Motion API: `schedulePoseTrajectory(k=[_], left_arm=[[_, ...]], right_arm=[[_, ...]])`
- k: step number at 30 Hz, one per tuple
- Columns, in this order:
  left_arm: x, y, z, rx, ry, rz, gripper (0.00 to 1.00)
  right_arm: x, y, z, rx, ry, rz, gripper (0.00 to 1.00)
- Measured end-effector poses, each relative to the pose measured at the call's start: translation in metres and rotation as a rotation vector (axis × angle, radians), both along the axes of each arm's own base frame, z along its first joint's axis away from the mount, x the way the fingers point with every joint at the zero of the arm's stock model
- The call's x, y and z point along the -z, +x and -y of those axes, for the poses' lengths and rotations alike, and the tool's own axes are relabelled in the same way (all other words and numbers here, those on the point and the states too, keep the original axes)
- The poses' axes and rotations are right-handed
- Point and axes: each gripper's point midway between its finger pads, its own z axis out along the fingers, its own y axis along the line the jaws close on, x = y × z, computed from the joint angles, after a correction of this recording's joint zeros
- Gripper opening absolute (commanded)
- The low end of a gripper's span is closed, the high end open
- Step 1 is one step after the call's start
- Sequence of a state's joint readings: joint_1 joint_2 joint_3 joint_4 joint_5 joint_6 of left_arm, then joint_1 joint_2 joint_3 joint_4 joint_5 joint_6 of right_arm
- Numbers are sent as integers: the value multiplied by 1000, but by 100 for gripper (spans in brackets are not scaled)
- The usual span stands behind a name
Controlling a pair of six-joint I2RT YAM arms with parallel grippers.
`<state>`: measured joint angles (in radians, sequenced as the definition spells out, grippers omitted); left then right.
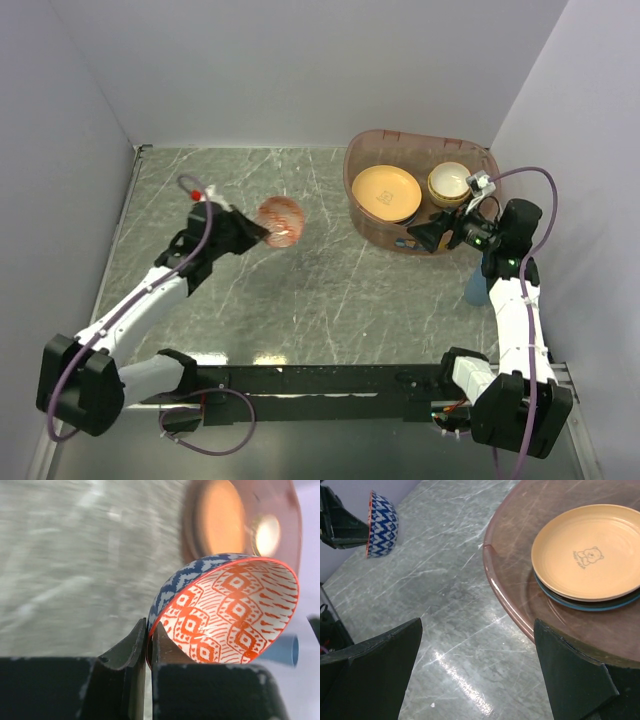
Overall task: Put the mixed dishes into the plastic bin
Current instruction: Pick up the bowl from the center of the board.
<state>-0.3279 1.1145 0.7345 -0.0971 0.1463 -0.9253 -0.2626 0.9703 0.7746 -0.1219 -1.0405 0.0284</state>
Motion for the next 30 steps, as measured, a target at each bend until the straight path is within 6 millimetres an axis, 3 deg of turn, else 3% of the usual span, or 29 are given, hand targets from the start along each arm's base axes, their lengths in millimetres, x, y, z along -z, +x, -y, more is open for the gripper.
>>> schedulePoseTrajectory(k=[6, 8, 15, 21, 26, 30], left_arm=[[-39, -13, 92, 123, 71, 87, 1], [-44, -17, 118, 136, 109, 98, 1], [-36, -16, 179, 113, 296, 95, 1], [-37, -19, 214, 99, 401, 129, 1], [-42, -30, 228, 110, 435, 159, 1], [-50, -35, 236, 116, 443, 185, 1]], right_arm=[[3, -2, -13, -53, 3, -10, 100], [5, -3, -18, -72, -3, -10, 100], [13, -6, -31, -121, -21, -20, 100], [16, -3, -32, -106, -36, -29, 100], [20, 6, -25, -49, -58, -39, 100], [23, 11, -20, -10, -72, -48, 94]])
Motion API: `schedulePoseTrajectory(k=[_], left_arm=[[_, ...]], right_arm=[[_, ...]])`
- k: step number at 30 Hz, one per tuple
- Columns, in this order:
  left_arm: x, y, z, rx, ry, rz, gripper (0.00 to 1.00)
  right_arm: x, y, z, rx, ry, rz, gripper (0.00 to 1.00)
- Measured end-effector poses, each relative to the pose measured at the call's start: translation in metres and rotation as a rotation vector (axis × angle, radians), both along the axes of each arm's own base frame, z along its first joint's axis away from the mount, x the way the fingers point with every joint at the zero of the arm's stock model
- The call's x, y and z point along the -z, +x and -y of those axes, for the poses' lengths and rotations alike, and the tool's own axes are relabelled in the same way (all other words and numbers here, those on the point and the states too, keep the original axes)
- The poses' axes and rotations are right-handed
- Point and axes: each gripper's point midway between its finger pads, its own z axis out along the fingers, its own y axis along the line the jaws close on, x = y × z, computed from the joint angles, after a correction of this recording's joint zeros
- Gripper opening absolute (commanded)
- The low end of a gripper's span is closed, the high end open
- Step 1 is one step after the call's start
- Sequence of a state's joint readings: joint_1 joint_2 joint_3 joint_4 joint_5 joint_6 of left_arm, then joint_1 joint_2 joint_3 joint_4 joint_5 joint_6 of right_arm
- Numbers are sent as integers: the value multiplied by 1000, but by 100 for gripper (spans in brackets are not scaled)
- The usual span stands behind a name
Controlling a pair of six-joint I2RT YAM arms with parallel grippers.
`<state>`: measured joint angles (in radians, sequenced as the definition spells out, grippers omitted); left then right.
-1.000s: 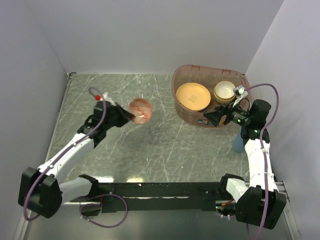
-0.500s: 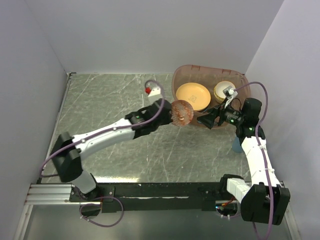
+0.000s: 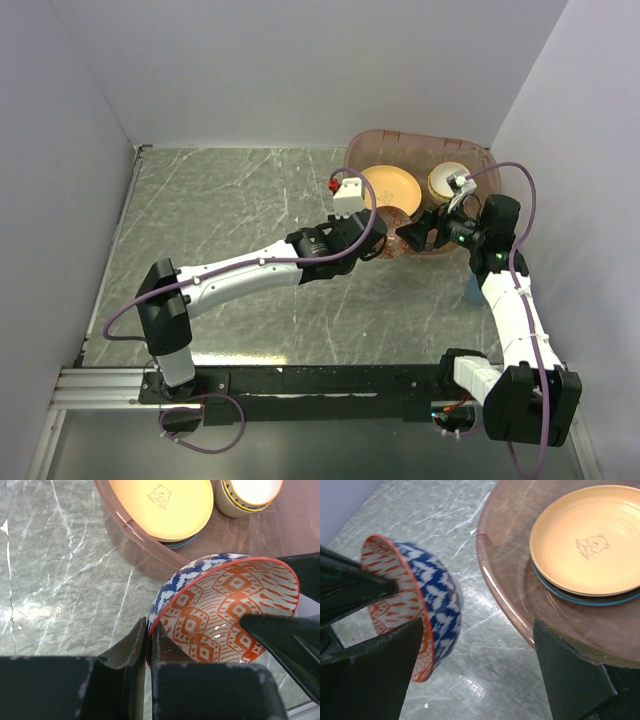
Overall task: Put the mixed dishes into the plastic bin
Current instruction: Pick up the bowl from the center of the board, then place the bowl in the plastic bin.
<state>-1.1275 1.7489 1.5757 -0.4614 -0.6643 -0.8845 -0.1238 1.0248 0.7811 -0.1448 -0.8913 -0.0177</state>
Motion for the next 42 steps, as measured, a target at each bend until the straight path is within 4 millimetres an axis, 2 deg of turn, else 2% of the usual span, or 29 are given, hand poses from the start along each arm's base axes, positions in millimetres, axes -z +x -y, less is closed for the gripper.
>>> schedulePoseTrajectory(k=[3, 4, 6, 7, 9, 12, 14, 15, 18, 19, 21, 22, 24, 25, 27, 28, 31, 34, 37, 40, 42], left_arm=[[-3, -1, 2, 0, 12, 13, 1], [-4, -2, 4, 1, 16, 17, 1], [-4, -2, 5, 1, 23, 22, 1], [-3, -2, 6, 2, 27, 24, 1], [-2, -2, 8, 5, 37, 27, 1], [1, -2, 10, 8, 43, 29, 1], [1, -1, 12, 14, 41, 33, 1], [1, -1, 13, 22, 44, 37, 2], [-3, -1, 19, 48, 32, 45, 16], [-5, -2, 23, 58, 21, 54, 25], [-8, -3, 27, 76, 18, 63, 35], [-8, -4, 29, 94, 14, 65, 45], [-8, -7, 31, 127, 10, 70, 55], [-7, -8, 31, 141, 14, 73, 65], [-6, -13, 29, 172, 8, 78, 74], [-6, -15, 26, 186, 12, 82, 82], [-7, -22, 17, 214, 9, 100, 93], [-11, -26, 0, 224, 3, 125, 99], [-18, -26, -25, 215, -5, 148, 99], [-26, -12, -65, 164, -15, 170, 99], [-33, 2, -102, 106, -23, 184, 99]], right_arm=[[2, 3, 2, 22, -9, -3, 85], [2, 4, 3, 28, -11, -6, 78], [4, 5, 4, 36, -13, -12, 69], [5, 6, 4, 42, -13, -17, 60], [6, 6, 4, 46, -14, -23, 52], [8, 6, 1, 38, -9, -33, 31], [9, 5, -2, 28, -5, -42, 23], [10, 5, -3, 24, -2, -49, 12], [13, 8, 0, 43, -21, -48, 0], [15, 10, 2, 54, -30, -50, 0], [19, 13, 6, 75, -48, -54, 0], [20, 13, 7, 79, -48, -59, 0], [21, 13, 9, 84, -51, -65, 0], [22, 12, 9, 84, -50, -68, 0], [22, 12, 10, 85, -49, -72, 0], [22, 11, 10, 82, -48, -71, 0], [21, 10, 12, 72, -44, -66, 0], [19, 9, 17, 68, -41, -53, 0], [14, 8, 22, 67, -42, -27, 0], [8, 7, 29, 77, -42, 0, 0], [5, 7, 35, 95, -45, 13, 0]])
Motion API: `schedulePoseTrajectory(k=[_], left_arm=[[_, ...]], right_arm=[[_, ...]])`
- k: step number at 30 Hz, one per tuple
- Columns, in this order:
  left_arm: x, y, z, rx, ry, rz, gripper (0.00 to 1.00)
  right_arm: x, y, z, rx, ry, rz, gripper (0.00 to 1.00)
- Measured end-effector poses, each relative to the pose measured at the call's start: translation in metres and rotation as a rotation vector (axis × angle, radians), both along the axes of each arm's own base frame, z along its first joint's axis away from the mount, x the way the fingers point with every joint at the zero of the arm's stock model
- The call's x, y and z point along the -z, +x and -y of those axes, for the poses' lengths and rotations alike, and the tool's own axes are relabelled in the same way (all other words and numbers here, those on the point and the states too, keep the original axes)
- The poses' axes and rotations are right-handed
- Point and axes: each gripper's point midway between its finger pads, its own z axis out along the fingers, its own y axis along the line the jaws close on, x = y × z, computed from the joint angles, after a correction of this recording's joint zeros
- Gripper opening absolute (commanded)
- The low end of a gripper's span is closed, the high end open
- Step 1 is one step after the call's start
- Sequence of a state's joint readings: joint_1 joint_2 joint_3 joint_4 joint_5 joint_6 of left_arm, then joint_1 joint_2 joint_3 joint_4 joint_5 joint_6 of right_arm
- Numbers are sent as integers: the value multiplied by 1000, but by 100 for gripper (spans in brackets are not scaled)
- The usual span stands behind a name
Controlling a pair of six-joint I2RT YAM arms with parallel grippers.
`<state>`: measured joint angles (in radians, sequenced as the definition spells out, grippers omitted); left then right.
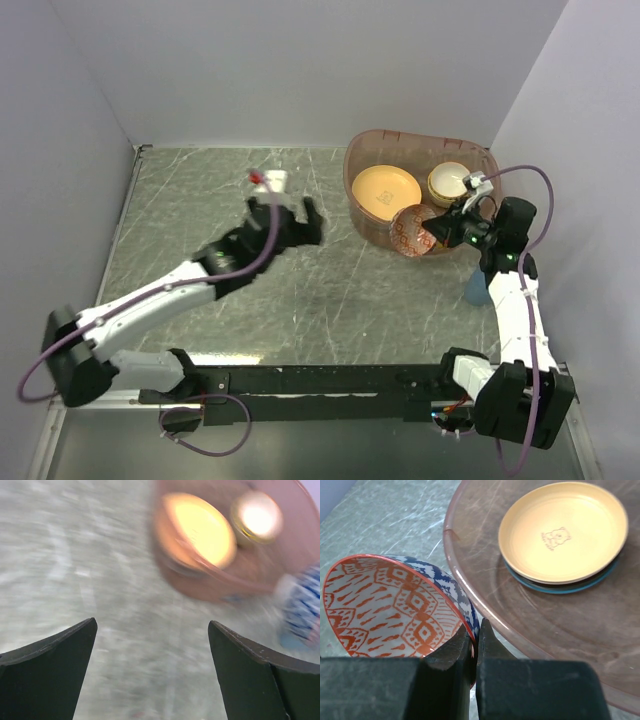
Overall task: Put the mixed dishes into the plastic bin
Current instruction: Place the bowl in the plastic bin.
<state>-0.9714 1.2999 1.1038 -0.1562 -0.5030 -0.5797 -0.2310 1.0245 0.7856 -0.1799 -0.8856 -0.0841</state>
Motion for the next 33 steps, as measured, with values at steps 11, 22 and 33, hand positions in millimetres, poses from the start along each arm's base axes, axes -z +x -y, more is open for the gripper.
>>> schedulePoseTrajectory(k=[11, 22, 33], left_arm=[[-38, 6, -174, -308, 61, 146, 99], [43, -11, -207, -336, 314, 38, 99], [45, -9, -214, -352, 371, 42, 99]], right_arm=[[-5, 11, 50, 187, -8, 16, 0], [-9, 93, 123, 451, -85, -89, 0], [34, 160, 188, 632, -225, -266, 0]])
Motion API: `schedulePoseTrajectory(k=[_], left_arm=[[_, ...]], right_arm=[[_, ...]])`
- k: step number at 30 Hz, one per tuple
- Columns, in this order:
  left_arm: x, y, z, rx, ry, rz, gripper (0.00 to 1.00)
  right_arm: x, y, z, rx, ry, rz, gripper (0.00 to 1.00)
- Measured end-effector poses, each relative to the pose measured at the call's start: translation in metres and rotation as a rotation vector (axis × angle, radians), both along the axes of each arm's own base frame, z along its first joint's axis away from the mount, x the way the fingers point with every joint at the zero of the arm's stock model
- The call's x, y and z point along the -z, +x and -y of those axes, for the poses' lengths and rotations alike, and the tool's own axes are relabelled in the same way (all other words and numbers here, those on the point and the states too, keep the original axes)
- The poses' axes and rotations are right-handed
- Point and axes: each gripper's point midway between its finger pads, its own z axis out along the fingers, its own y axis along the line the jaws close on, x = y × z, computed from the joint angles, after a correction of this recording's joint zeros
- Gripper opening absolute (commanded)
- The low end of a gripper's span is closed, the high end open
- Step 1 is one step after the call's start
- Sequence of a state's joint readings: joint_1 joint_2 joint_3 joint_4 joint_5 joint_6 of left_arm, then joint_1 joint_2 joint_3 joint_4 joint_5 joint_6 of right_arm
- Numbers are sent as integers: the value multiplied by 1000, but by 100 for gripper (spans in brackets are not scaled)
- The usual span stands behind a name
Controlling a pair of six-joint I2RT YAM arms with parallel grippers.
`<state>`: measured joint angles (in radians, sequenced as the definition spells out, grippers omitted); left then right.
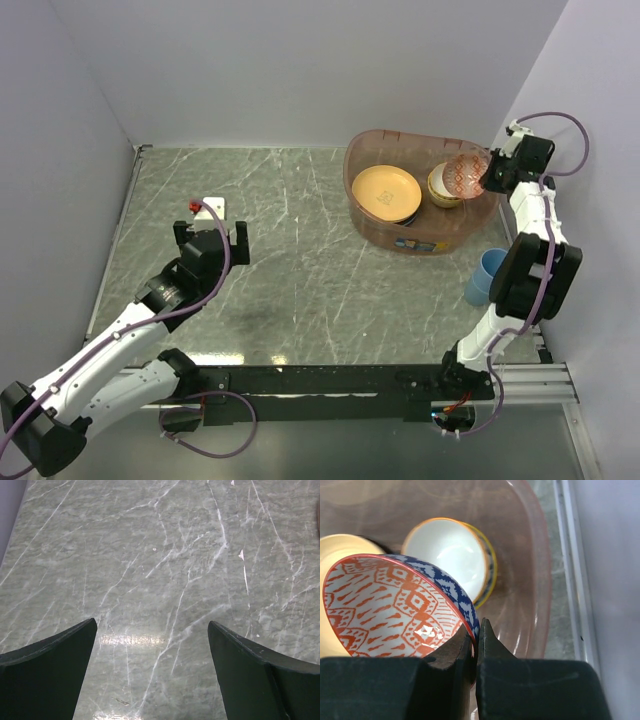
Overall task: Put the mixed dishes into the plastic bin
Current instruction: Place the bowl in the plastic bin.
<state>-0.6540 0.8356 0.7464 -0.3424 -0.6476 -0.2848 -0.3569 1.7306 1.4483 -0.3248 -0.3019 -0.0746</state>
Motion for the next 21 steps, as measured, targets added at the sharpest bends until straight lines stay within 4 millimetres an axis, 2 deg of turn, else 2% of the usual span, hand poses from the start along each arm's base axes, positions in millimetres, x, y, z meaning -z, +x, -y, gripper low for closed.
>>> schedulePoseTrajectory(k=[4, 8, 17, 21], left_arm=[[0, 0, -1, -5, 6, 1, 99], [3, 1, -1, -5, 17, -8, 99], [6, 2, -1, -5, 28, -20, 99], [6, 2, -1, -5, 28, -20, 99]], right_arm=[[18, 9, 6, 15, -15, -61, 1], [27, 15, 8, 15, -26, -96, 1], [26, 31, 3, -2, -67, -113, 5], [32, 35, 1, -4, -84, -130, 6]])
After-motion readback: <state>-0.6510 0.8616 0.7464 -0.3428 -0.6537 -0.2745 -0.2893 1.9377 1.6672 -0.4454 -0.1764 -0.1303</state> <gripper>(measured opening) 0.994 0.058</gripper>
